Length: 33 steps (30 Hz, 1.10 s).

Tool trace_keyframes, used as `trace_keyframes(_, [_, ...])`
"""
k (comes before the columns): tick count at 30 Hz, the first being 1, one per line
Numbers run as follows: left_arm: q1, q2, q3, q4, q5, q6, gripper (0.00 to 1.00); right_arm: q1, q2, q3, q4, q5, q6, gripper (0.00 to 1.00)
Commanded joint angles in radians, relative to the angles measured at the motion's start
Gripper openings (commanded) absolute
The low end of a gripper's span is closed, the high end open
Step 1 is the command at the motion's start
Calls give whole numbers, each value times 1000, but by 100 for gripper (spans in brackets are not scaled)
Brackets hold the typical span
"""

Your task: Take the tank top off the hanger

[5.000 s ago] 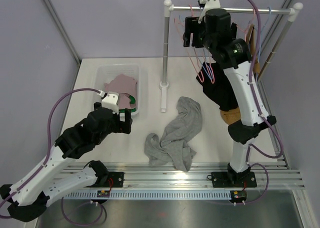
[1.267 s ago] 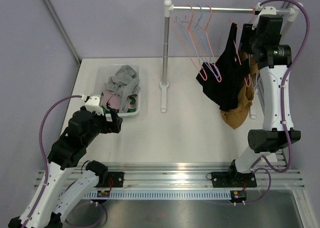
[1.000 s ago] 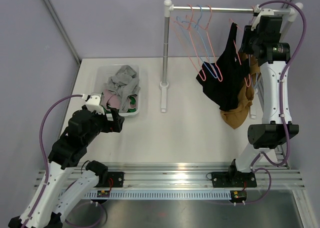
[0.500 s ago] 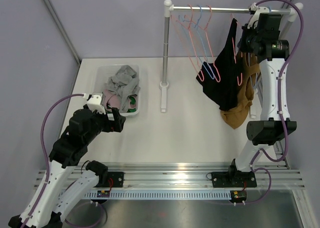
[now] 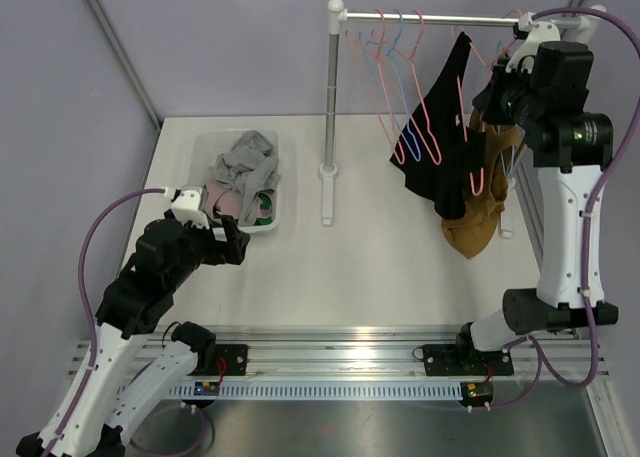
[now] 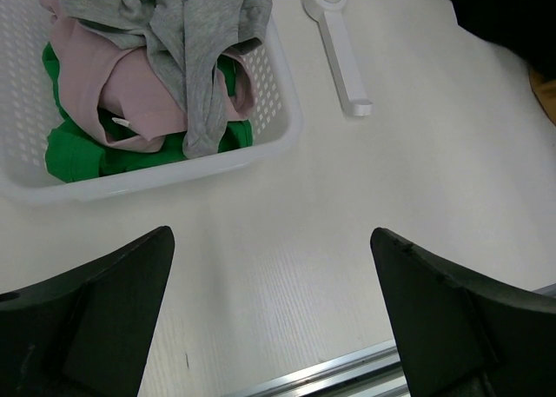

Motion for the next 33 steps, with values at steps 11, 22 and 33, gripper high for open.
trace_keyframes(11, [-235, 170, 267, 165, -43, -148, 99, 21, -463, -358, -289, -111, 147, 0])
trace_keyframes(22, [-809, 624, 605, 411, -381, 82, 99, 133, -742, -619, -409, -182, 167, 0])
trace_keyframes(33, [-819, 912, 748, 497, -307, 96, 83, 202, -831, -628, -389, -400, 149, 0])
